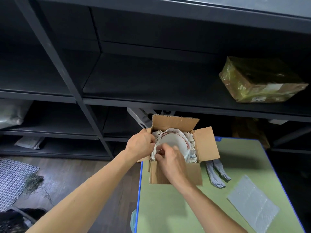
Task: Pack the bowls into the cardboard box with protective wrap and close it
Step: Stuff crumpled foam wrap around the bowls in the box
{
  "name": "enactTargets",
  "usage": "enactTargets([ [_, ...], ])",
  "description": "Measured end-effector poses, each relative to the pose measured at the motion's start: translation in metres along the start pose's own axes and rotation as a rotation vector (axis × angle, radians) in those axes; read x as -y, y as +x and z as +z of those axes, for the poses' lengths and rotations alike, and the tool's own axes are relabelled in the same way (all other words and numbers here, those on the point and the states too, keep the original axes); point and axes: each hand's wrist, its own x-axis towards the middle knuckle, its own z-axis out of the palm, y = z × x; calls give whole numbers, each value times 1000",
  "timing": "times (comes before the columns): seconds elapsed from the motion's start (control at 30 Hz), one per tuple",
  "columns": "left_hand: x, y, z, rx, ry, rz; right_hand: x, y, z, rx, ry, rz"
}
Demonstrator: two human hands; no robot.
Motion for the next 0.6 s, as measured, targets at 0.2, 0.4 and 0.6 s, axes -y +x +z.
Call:
enactTargets([
  [0.2,0,1,-2,19,-27,-5,-1,6,3,-20,-179,-166],
  [0.4,0,-9,5,-4,-86,-48,4,14,-4,59,-223,-136],
  [0.6,-8,-15,11,-58,10,-118,5,13,-10,88,-226,-83],
])
